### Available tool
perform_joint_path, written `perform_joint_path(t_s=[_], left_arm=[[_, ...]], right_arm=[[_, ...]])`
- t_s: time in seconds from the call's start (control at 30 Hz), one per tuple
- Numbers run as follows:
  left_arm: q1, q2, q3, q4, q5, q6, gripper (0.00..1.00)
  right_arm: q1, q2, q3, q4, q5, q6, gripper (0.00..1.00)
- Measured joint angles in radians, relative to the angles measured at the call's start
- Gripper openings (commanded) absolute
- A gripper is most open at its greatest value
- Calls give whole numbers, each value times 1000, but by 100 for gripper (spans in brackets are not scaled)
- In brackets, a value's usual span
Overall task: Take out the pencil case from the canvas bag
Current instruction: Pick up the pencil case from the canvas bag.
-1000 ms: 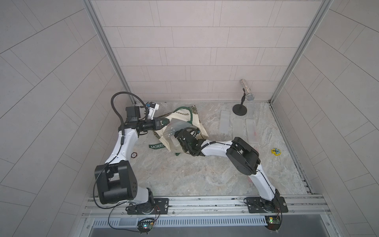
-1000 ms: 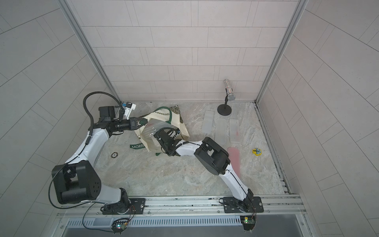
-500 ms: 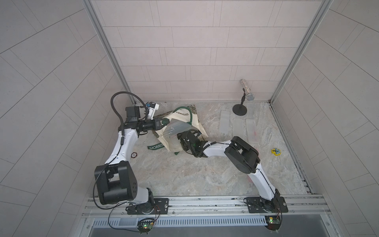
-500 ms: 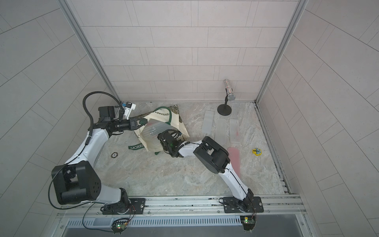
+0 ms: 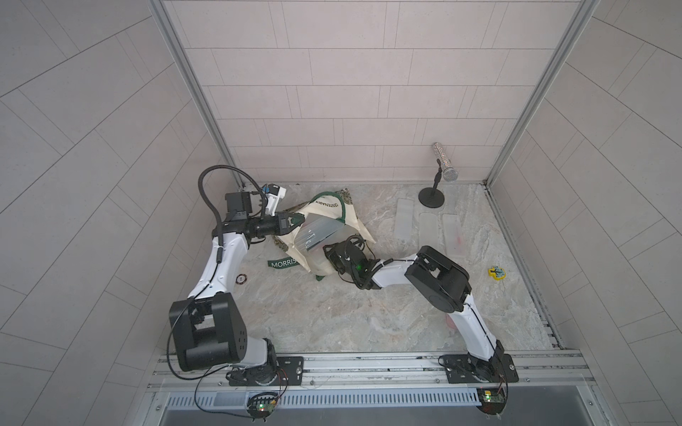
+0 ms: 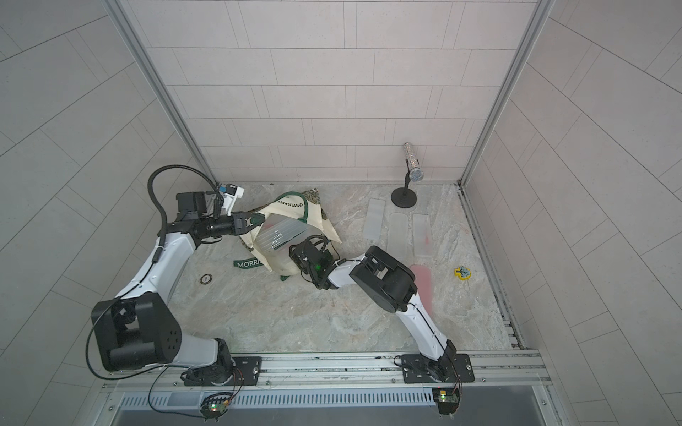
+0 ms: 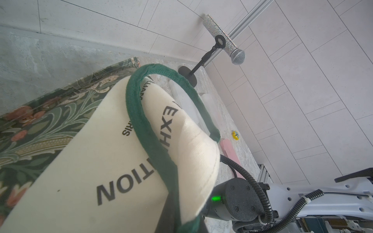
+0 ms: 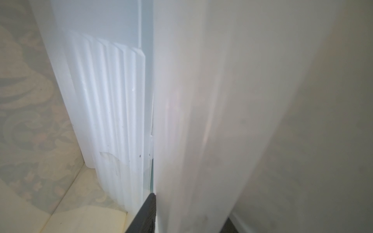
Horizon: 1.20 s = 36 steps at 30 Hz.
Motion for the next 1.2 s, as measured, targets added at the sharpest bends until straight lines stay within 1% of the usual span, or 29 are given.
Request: perform_joint_path(t_s=[0.17, 0.27, 0.4, 0.67, 0.73, 0.9, 1.0, 1.17, 1.2], left_arm=[[3, 0, -2, -1, -3, 0, 0], [3, 0, -2, -1, -3, 0, 0], [3, 0, -2, -1, -3, 0, 0], [4, 0, -3, -1, -10, 0, 0], [4, 0, -5, -1, -12, 0, 0], [3, 0, -7, 0, -10, 0, 0], [3, 0, -7, -1, -3, 0, 0], [3, 0, -7, 0, -2, -1, 0], [3, 0, -7, 0, -2, -1, 0]], right_arm=[[0, -21, -3, -33, 4, -77, 42], [-3, -21, -3, -39, -2, -83, 44], [-6, -12, -3, -17, -22, -63, 43], [-9, -8, -2, 6, -30, -66, 33], [-10, -17, -2, 3, -32, -86, 33], [-10, -50, -11, -29, -40, -143, 25], [-11, -68, -50, -10, -51, -156, 22], [-13, -95, -87, 6, -85, -200, 22], [-14, -101, -92, 5, -94, -214, 23]])
